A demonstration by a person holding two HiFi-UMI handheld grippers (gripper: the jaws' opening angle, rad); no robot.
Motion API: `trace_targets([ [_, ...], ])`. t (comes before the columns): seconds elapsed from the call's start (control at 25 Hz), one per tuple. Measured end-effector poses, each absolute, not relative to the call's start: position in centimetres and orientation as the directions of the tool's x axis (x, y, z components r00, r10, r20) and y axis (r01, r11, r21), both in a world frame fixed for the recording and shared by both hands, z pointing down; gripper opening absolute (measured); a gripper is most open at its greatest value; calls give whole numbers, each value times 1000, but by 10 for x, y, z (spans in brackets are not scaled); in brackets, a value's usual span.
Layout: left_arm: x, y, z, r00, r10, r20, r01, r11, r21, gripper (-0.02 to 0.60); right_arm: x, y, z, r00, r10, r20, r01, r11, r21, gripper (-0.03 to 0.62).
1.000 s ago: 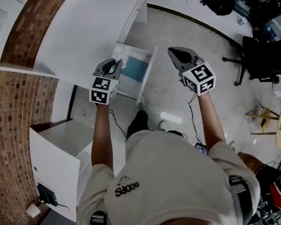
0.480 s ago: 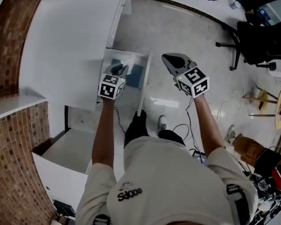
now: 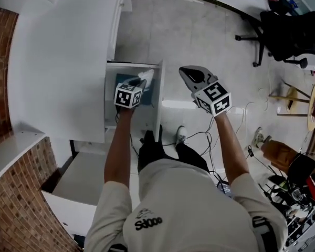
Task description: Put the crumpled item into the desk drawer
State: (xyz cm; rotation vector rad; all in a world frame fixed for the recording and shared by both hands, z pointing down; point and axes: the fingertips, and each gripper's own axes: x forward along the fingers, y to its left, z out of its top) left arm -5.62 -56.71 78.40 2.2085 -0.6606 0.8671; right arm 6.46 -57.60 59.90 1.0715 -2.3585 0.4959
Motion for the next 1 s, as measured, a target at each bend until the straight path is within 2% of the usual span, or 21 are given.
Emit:
trace_targets([
  [0.24,-48,-568,834,673,-126,729,-635,-603,482,57,79,-577,630,-535,-583,611,-808,566,-167,-5],
  [0.6,-43,-588,872,667,-120,735,-661,-551,510,69,100,-585,646,-487,-603,632,-849,496,-181,-5],
  [0.8,-50,-593,883,631,-150,761,-697,-539,472,115,95,-582,651,-478,-592,648,-845,513,-154,-5],
  [0.92,-57,-597,879,612,-188,768,-723,-525,448,173,94,-580,646,-480,-605,636,-842,522,-139,-5],
  [1.0,-62,-598,871,601,-219,768,-738,-521,428,183,96,-577,643,-485,-613,624,-841,522,-140,-5],
])
